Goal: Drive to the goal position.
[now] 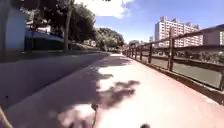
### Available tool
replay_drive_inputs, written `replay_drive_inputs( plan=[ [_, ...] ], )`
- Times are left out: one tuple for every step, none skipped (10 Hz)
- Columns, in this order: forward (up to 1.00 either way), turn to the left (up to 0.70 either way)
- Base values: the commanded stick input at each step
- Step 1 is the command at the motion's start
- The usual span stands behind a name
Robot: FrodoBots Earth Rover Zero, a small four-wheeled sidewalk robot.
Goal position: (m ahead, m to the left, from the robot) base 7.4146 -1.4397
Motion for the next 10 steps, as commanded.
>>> replay_drive_inputs(
  plan=[
    [0.85, 0.0],
    [0.85, 0.0],
    [0.85, 0.0],
    [0.85, 0.0],
    [0.77, 0.0],
    [0.06, 0.0],
    [0.0, 0.0],
    [0.0, 0.0],
    [0.0, 0.0],
    [0.0, 0.0]
  ],
)
